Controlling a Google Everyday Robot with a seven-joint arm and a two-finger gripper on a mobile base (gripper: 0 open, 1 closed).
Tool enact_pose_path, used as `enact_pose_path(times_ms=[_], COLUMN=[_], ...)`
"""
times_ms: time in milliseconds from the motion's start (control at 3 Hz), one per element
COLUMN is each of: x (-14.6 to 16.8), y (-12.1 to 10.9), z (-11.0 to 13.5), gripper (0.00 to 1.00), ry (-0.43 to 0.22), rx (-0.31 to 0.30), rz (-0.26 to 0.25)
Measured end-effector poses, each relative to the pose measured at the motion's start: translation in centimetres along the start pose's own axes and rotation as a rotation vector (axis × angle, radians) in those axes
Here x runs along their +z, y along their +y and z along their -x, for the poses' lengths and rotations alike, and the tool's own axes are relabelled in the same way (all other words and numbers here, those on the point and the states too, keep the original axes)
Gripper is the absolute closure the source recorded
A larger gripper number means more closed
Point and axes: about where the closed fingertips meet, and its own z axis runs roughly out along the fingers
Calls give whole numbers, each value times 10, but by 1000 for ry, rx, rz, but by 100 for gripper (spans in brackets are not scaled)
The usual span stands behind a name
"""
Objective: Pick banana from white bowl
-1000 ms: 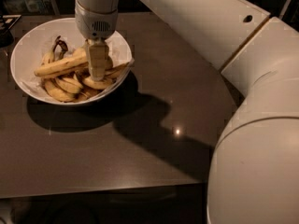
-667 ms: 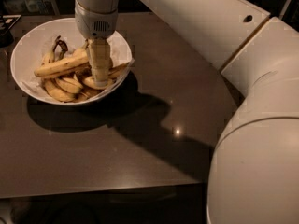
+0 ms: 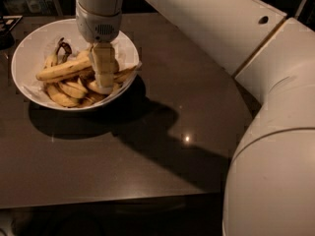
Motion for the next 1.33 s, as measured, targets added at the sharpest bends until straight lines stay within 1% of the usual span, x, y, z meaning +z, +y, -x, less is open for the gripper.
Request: enact_pose_path(times_ms=[667, 1000, 1333], x=[4, 7, 9], y=[-12, -19, -25], z=[12, 17, 17], gripper=[0, 13, 16], ry=[72, 85, 90], rx=[-73, -99, -102], rz=[21, 26, 28])
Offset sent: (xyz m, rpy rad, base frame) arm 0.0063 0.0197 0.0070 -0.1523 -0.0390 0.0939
